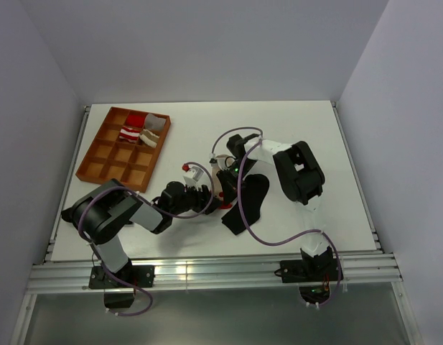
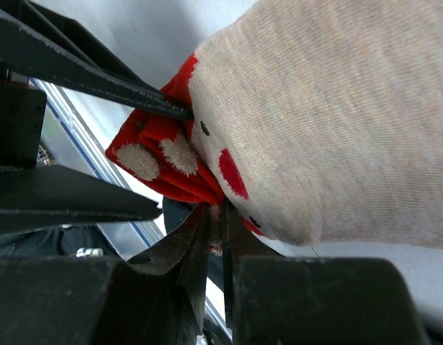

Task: Roll the socks
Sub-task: Roll the sock at the center of the board.

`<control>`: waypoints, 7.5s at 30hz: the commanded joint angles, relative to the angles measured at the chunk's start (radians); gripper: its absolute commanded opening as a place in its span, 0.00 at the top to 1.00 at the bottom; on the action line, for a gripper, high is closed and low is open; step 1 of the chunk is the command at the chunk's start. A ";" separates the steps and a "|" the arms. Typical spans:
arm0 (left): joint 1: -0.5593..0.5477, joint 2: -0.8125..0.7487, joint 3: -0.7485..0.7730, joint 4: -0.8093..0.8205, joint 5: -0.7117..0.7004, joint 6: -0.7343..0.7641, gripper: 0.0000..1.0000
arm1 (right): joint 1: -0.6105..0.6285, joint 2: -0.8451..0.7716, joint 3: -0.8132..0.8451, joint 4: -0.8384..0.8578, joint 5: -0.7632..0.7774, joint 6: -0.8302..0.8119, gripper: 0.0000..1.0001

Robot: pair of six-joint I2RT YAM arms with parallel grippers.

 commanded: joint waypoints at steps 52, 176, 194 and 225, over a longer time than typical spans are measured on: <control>0.162 -0.087 0.198 -0.843 0.264 -0.339 1.00 | 0.288 -0.797 -0.659 0.680 0.517 -0.329 0.48; 0.008 -0.045 0.029 -0.098 0.066 -0.028 0.59 | 0.019 0.088 0.147 -0.261 -0.091 -0.441 0.88; 0.007 -0.013 0.040 -0.124 0.169 -0.018 0.54 | -0.003 0.103 0.162 -0.189 -0.055 -0.323 0.89; 0.007 0.105 0.048 -0.231 0.155 -0.084 0.97 | -0.006 0.002 0.085 -0.008 -0.002 -0.193 0.84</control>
